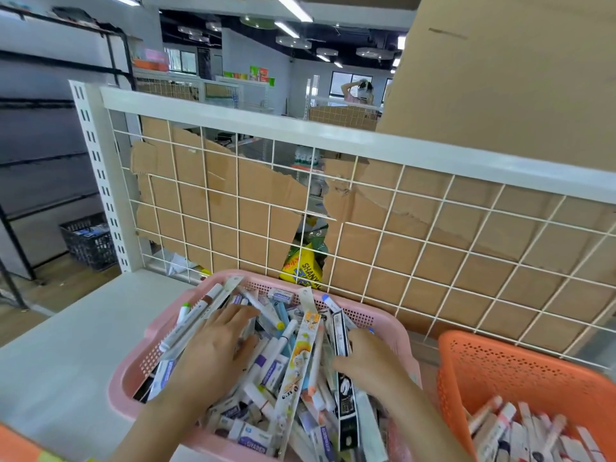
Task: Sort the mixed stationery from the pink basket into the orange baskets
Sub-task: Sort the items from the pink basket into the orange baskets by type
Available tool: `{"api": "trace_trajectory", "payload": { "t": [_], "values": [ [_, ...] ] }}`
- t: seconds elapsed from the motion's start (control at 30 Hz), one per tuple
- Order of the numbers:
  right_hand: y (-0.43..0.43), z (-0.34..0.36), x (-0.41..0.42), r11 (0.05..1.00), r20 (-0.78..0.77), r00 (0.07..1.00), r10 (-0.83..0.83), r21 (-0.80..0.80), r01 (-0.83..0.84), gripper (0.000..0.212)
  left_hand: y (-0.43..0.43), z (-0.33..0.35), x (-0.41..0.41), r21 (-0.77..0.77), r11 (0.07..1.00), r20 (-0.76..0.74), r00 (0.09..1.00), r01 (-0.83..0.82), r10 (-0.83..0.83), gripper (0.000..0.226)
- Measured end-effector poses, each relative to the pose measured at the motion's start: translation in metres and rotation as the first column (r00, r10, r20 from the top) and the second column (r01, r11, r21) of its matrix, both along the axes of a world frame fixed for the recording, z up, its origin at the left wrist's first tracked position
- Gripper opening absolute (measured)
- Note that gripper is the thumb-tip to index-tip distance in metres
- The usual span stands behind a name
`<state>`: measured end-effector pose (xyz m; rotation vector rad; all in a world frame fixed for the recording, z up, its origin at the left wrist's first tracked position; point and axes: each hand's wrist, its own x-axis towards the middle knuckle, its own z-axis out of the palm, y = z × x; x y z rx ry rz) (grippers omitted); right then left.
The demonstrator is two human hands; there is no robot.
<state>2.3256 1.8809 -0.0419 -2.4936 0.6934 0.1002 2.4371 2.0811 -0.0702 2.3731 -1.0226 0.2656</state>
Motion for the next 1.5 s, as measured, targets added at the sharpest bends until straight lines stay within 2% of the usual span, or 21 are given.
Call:
{"api": "trace_trajectory", "payload": {
  "t": [0.1, 0.2, 0.27, 0.4, 0.53, 0.63, 0.77, 0.83, 0.97, 1.07, 1.13, 1.27, 1.37, 1.5],
  "values": [
    [-0.009, -0.007, -0.001, 0.995, 0.122, 0.991, -0.052, 0.086, 0.042, 0.014, -0.008, 0.008, -0.007, -0.039, 0.999, 0.034, 0.999, 0.016, -0.014, 0.033],
    [-0.016, -0.007, -0.005, 0.987, 0.239, 0.965, -0.106, 0.141, 0.074, 0.023, -0.027, 0.019, -0.023, -0.04, 0.996, 0.02, 0.996, 0.085, -0.085, 0.03],
    [-0.02, -0.008, -0.008, 0.979, 0.307, 0.938, -0.159, 0.17, 0.11, 0.029, -0.043, 0.019, -0.032, 0.04, 0.996, -0.022, 0.996, 0.085, -0.084, 0.033],
    [-0.023, -0.006, -0.019, 0.954, 0.348, 0.915, -0.204, 0.279, 0.106, 0.016, -0.068, 0.014, -0.04, 0.274, 0.959, -0.01, 0.997, -0.069, 0.075, 0.036],
    [-0.022, -0.005, -0.03, 0.959, 0.381, 0.909, -0.17, 0.277, 0.063, 0.014, -0.079, 0.017, -0.04, 0.345, 0.932, -0.025, 0.991, -0.115, 0.132, 0.032],
    [-0.022, -0.006, -0.035, 0.965, 0.374, 0.913, -0.163, 0.254, 0.069, 0.014, -0.081, 0.022, -0.041, 0.284, 0.955, -0.095, 0.988, -0.089, 0.121, 0.016],
    [-0.021, -0.004, -0.043, 0.969, 0.372, 0.913, -0.166, 0.233, 0.082, 0.018, -0.082, 0.029, -0.042, 0.061, 0.996, -0.226, 0.97, -0.072, 0.084, 0.005],
    [-0.02, -0.002, -0.046, 0.968, 0.382, 0.908, -0.175, 0.234, 0.089, 0.018, -0.088, 0.031, -0.044, 0.04, 0.999, -0.265, 0.963, -0.03, 0.039, 0.017],
    [-0.02, 0.0, -0.051, 0.97, 0.391, 0.898, -0.2, 0.21, 0.125, 0.015, -0.106, 0.03, -0.062, 0.223, 0.972, -0.341, 0.94, 0.076, 0.004, 0.031],
    [-0.02, 0.001, -0.057, 0.966, 0.386, 0.899, -0.206, 0.229, 0.123, 0.012, -0.114, 0.027, -0.07, 0.392, 0.92, -0.257, 0.963, 0.025, 0.083, 0.047],
    [-0.019, 0.005, -0.062, 0.964, 0.396, 0.895, -0.206, 0.239, 0.116, 0.013, -0.117, 0.024, -0.071, 0.451, 0.892, -0.181, 0.976, -0.029, 0.123, 0.055],
    [-0.016, 0.008, -0.069, 0.969, 0.412, 0.891, -0.191, 0.222, 0.105, 0.023, -0.119, 0.024, -0.068, 0.507, 0.861, -0.106, 0.988, -0.042, 0.111, 0.053],
    [-0.016, 0.01, -0.073, 0.977, 0.425, 0.887, -0.178, 0.185, 0.107, 0.028, -0.12, 0.023, -0.065, 0.468, 0.881, -0.105, 0.986, -0.068, 0.132, 0.043],
    [-0.016, 0.013, -0.079, 0.98, 0.426, 0.889, -0.169, 0.166, 0.107, 0.031, -0.114, 0.019, -0.056, 0.273, 0.959, -0.254, 0.956, -0.073, 0.145, 0.033]
  ]
}}
